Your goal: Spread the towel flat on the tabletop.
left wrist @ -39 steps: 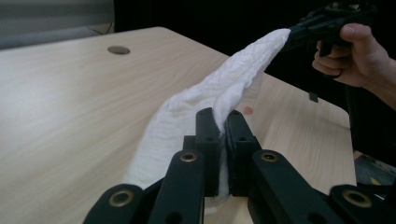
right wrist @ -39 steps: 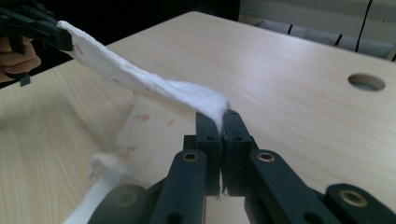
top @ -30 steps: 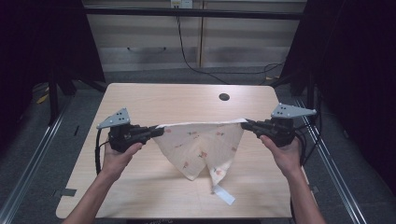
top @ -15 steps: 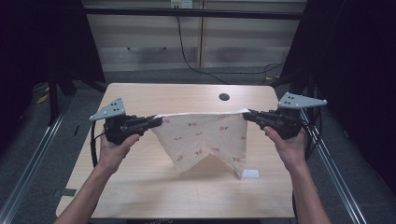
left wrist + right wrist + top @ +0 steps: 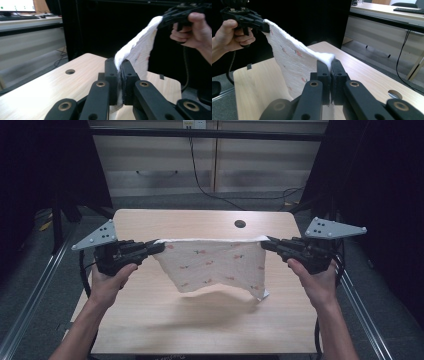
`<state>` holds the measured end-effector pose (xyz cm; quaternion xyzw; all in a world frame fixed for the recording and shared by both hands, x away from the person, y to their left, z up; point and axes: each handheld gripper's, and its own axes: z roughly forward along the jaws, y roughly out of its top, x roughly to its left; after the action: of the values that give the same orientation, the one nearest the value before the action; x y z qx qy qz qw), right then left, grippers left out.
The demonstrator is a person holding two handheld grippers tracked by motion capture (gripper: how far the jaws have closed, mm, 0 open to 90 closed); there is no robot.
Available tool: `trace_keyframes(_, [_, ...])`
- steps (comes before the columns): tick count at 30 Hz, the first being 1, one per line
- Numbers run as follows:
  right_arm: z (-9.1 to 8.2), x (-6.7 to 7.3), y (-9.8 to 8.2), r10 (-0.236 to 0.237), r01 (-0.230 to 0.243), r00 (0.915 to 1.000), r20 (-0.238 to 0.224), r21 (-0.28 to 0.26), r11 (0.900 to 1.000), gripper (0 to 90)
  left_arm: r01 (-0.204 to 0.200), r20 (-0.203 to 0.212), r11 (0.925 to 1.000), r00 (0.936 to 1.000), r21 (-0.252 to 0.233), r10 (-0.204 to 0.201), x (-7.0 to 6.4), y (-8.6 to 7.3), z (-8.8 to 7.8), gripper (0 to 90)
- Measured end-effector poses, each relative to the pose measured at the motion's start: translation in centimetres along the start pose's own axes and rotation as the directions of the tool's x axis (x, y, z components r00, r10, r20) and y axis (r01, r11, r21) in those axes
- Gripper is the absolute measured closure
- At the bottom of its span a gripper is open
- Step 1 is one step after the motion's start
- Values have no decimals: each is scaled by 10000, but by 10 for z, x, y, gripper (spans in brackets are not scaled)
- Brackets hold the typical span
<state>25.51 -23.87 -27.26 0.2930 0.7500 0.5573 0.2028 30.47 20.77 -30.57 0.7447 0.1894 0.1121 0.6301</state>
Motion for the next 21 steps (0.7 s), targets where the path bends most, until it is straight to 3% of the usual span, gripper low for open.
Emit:
trace_keyframes(4, [-5,10,10,-158,158,9999,27,200,9997,877,-168,18,9998,9999,-138,168,-7,9,-9,860])
trace_keyframes(9, [-15,25,16,-268,266,9992,-289,-72,9996,877,-284,90,9992,9995,-273,287,-18,16,-23,860])
trace_keyframes(13, [-13,31,12,-308,313,9990,-332,137,9994,877,-65,-181,9998,9998,162,67,-11,9,-19,859])
trace_keyframes(17, [10,12,-12,208,-193,9995,-216,704,9973,877,634,-270,9956,9977,693,-616,11,-13,2,859])
trace_keyframes(21, [44,-22,-45,759,-756,9971,34,1385,9875,877,1323,-638,9800,9902,1489,-1240,41,-36,29,854])
